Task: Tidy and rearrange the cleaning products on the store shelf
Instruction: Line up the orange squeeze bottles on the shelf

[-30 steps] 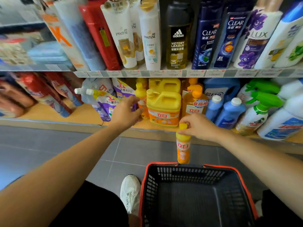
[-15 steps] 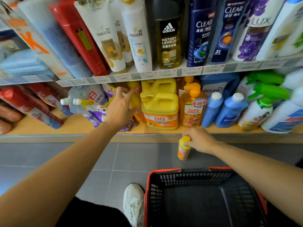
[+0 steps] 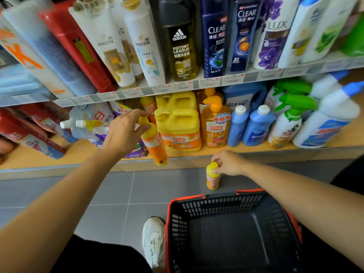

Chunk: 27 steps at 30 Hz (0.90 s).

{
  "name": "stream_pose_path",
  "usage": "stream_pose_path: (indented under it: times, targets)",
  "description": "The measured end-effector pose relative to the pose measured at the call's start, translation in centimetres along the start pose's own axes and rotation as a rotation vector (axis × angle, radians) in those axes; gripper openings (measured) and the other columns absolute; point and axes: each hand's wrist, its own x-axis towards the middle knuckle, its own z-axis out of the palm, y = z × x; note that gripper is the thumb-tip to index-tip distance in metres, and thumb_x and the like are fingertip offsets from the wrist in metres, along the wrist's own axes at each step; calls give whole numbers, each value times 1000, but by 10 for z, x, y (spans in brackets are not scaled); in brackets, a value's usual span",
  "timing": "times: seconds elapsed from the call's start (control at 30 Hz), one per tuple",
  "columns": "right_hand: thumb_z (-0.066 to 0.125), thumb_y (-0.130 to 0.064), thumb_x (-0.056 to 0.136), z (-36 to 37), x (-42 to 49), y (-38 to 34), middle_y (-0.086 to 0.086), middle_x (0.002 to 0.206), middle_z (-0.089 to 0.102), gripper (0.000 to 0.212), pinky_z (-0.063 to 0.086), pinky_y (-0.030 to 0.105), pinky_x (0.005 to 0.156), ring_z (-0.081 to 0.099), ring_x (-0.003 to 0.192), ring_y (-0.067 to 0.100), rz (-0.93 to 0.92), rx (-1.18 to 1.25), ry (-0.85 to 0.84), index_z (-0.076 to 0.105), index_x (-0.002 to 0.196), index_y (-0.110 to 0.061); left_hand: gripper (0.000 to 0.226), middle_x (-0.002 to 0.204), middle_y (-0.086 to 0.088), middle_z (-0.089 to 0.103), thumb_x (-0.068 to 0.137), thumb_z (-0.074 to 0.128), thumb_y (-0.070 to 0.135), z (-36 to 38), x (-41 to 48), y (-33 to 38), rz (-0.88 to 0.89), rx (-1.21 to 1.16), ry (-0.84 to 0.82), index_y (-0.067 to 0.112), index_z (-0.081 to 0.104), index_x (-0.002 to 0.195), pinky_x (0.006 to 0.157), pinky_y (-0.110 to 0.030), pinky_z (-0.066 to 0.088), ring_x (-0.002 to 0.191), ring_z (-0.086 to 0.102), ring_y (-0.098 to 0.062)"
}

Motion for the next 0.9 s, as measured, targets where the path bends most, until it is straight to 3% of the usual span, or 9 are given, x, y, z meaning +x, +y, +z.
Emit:
stream_pose_path:
  times: [0.17,0.23,0.33,0.4,0.5,0.57,0.73,0.83,0.9]
  targets:
    - [79,-33,82,-16,-14,-14,4,135,61,65,48,29,95,59,120,19,-33,73,-8,54,140,-19,25,98,1,70,92,72,25,-38,-2,32,47,-156,-92,18,68,115,75,-36,53,84,67,-21]
    - [81,-32,80,-26,-23,-30,2,133,62,65,50,31,98,59,121,16,-99,287,0,55,139,-22,26,101,1,70,92,72,24,-43,-4,48,39,-227,-140,17,68,116,77,-31,54,84,67,-18]
    - [84,-25,77,-42,-42,-59,-4,126,67,57,50,34,102,61,119,10,-225,770,-161,62,128,-36,23,99,-1,70,92,72,26,-42,-8,69,44,-347,-203,19,68,114,68,-19,54,78,68,-13]
    - [85,-21,74,-47,-55,-73,-8,120,70,55,54,29,93,66,110,6,-312,835,-217,64,118,-46,23,97,-2,69,91,72,29,-39,-9,75,23,-390,-209,21,68,113,73,-37,58,81,68,-20]
    - [88,-19,72,-42,-69,-78,1,121,65,64,56,40,95,67,108,17,-323,782,-50,57,125,-34,25,92,-11,71,91,70,33,-36,-7,79,-99,-610,-217,21,68,112,64,-62,57,73,67,-48]
    - [90,-24,70,-39,-75,-78,-1,121,65,63,54,43,98,64,112,17,-327,818,73,55,121,-33,27,90,-16,71,89,70,35,-33,-5,84,-151,-761,-213,21,68,112,62,-71,53,69,66,-53]
    - [89,-24,65,-46,-85,-76,4,112,72,63,57,38,91,69,103,20,-348,973,236,56,120,-24,29,105,-16,71,86,67,31,-19,-3,106,-96,-990,-217,19,68,113,77,-37,63,98,67,-41]
    - [85,-18,67,-51,-90,-71,7,112,73,63,55,42,95,69,105,23,-340,1089,172,58,125,-16,30,114,-15,72,92,62,26,-13,-3,110,-51,-1089,-277,15,66,119,79,-29,59,109,65,-39]
    - [79,-13,72,-54,-91,-68,13,121,70,59,50,47,102,65,115,29,-344,1203,58,60,128,-14,32,121,-10,72,95,58,20,-12,-1,110,-18,-1169,-341,12,64,126,89,-34,58,114,66,-31]
